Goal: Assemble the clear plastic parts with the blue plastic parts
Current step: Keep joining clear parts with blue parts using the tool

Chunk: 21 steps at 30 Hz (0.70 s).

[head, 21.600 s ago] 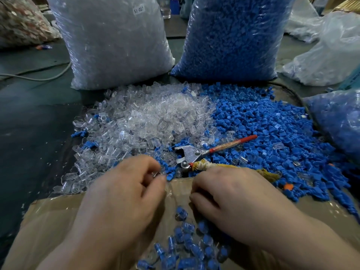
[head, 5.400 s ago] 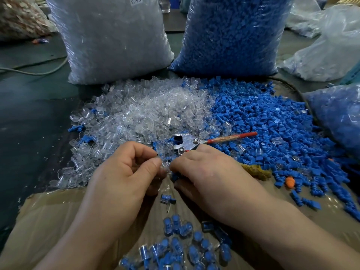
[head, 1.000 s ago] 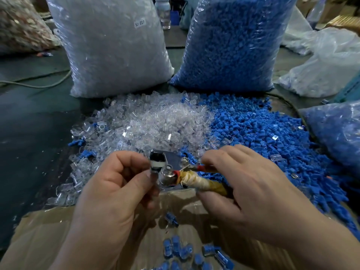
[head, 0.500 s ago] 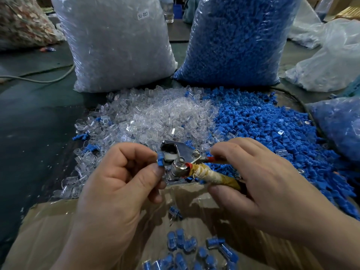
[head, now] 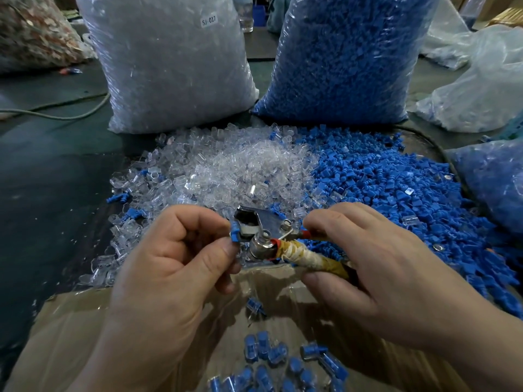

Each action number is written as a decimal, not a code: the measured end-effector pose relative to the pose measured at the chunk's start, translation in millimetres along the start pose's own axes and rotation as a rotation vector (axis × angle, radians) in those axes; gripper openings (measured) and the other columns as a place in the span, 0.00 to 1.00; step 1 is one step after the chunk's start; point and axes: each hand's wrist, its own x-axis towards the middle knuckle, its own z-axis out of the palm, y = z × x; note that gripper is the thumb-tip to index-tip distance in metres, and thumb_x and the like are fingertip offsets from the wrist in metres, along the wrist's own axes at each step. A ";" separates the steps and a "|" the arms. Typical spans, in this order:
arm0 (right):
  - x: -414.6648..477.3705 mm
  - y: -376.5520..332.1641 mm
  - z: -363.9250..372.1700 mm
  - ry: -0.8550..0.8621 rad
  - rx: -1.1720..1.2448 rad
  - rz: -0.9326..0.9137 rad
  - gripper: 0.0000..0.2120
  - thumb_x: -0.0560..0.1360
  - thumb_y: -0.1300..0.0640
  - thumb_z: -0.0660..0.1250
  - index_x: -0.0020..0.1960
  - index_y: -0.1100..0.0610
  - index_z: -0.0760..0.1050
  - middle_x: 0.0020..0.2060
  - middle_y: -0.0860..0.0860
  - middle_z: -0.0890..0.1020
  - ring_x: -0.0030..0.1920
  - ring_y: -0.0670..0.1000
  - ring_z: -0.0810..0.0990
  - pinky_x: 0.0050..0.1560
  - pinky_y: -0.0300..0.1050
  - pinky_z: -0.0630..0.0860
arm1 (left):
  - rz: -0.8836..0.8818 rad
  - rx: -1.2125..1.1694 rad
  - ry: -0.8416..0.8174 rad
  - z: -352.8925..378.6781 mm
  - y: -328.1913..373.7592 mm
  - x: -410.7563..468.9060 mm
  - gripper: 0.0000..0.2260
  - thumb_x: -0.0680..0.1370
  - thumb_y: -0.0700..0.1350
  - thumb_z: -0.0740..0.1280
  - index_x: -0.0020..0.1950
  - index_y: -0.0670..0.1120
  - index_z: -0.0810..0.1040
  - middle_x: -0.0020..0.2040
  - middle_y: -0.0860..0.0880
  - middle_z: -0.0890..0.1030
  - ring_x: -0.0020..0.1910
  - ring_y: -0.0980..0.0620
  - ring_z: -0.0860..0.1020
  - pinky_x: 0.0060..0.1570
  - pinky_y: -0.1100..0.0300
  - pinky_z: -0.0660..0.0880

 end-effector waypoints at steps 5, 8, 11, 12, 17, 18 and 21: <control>1.4 -0.5 0.2 -0.007 -0.009 -0.022 0.25 0.73 0.32 0.53 0.64 0.42 0.66 0.52 0.41 0.73 0.51 0.46 0.72 0.47 0.43 0.73 | 0.008 -0.002 -0.041 -1.5 1.4 -0.2 0.07 0.69 0.50 0.72 0.47 0.57 0.81 0.38 0.48 0.82 0.33 0.52 0.81 0.30 0.60 0.78; 3.2 -1.8 -0.5 -0.018 -0.038 -0.019 0.24 0.73 0.32 0.53 0.61 0.43 0.70 0.48 0.42 0.75 0.48 0.46 0.73 0.44 0.44 0.72 | 0.005 0.012 -0.046 -0.4 2.7 -1.4 0.07 0.69 0.50 0.72 0.47 0.56 0.81 0.37 0.47 0.82 0.33 0.51 0.81 0.30 0.59 0.78; 3.3 -4.5 -0.5 -0.006 -0.049 -0.011 0.22 0.72 0.33 0.54 0.56 0.45 0.75 0.42 0.42 0.76 0.42 0.46 0.74 0.39 0.42 0.71 | -0.019 -0.003 -0.037 1.5 4.7 -2.2 0.07 0.68 0.51 0.72 0.46 0.56 0.81 0.37 0.47 0.82 0.33 0.52 0.81 0.30 0.60 0.79; 3.4 -5.3 -0.4 -0.006 -0.046 -0.011 0.22 0.72 0.33 0.54 0.56 0.45 0.75 0.41 0.41 0.76 0.41 0.45 0.74 0.39 0.41 0.70 | -0.023 -0.010 -0.032 1.5 5.0 -2.6 0.07 0.68 0.51 0.72 0.45 0.56 0.82 0.37 0.48 0.82 0.33 0.52 0.81 0.30 0.60 0.79; 1.8 -2.7 2.1 0.030 -0.045 0.029 0.21 0.71 0.32 0.55 0.56 0.41 0.73 0.42 0.38 0.76 0.43 0.43 0.74 0.41 0.39 0.71 | -0.034 0.061 0.009 1.8 3.7 -3.0 0.07 0.69 0.50 0.73 0.46 0.57 0.81 0.36 0.47 0.82 0.32 0.51 0.81 0.30 0.61 0.78; 2.1 -0.5 3.4 0.049 -0.086 0.046 0.22 0.71 0.31 0.54 0.57 0.41 0.72 0.43 0.38 0.76 0.44 0.43 0.74 0.43 0.40 0.71 | -0.055 0.083 0.033 -0.3 2.1 -1.7 0.07 0.69 0.49 0.73 0.46 0.57 0.81 0.35 0.47 0.82 0.30 0.51 0.81 0.29 0.62 0.78; 7.9 10.5 6.4 0.070 -0.244 0.141 0.30 0.70 0.27 0.49 0.62 0.42 0.71 0.47 0.39 0.76 0.49 0.46 0.73 0.49 0.44 0.70 | -0.174 0.165 0.066 -7.9 -7.1 2.1 0.07 0.73 0.43 0.73 0.44 0.56 0.81 0.31 0.46 0.81 0.26 0.52 0.79 0.26 0.63 0.75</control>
